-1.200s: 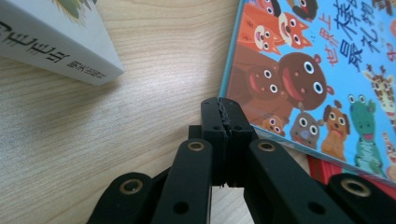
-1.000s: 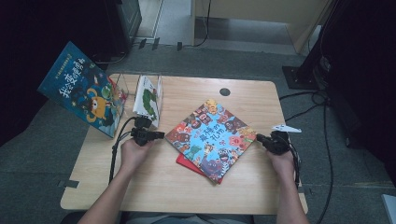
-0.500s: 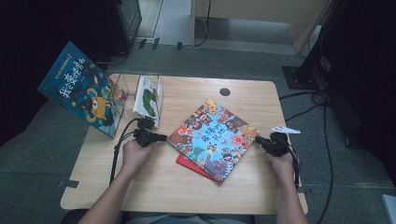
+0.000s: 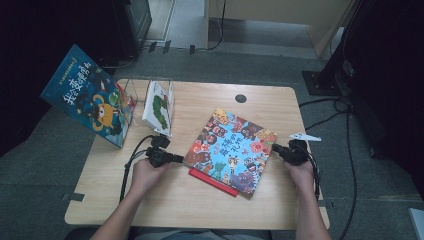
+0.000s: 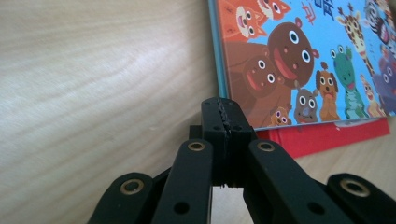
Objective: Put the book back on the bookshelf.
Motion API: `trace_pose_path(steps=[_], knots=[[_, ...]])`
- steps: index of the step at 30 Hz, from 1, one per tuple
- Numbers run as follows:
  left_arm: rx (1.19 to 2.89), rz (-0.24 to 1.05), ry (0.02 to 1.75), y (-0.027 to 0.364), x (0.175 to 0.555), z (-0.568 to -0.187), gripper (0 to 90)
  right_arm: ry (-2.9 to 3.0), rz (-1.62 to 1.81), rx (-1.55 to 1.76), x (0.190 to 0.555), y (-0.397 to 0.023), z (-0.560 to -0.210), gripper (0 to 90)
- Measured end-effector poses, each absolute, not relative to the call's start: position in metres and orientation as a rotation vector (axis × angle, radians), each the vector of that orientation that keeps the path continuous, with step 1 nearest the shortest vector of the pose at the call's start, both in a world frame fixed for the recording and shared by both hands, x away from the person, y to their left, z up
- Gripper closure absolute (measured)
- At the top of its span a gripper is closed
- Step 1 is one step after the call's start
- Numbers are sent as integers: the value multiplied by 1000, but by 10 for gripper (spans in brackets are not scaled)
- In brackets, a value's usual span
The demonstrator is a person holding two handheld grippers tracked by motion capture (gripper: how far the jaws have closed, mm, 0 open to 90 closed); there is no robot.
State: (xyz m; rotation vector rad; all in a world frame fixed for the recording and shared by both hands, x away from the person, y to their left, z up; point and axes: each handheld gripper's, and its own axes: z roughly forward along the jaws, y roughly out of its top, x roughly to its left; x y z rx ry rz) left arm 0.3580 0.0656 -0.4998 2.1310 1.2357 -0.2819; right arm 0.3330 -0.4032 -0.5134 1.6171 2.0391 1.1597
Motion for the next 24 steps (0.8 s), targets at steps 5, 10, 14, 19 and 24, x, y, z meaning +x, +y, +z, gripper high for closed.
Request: trace_pose_path(steps=[5,10,14,19,24], knots=[[2128,-287,1213,64,351,-498,900,2051,1173,1604,339,-398,-513,900],[2121,-294,1206,63,343,-497,900,2068,1176,1590,345,-392,-512,900],[2120,-271,1219,66,341,-497,854,2083,1179,1583,350,-388,-512,900],[2084,-208,1228,72,341,-494,744,2097,1186,1570,354,-384,-512,900],[2059,-256,1237,75,344,-497,583,2105,1185,1565,355,-384,-512,900]])
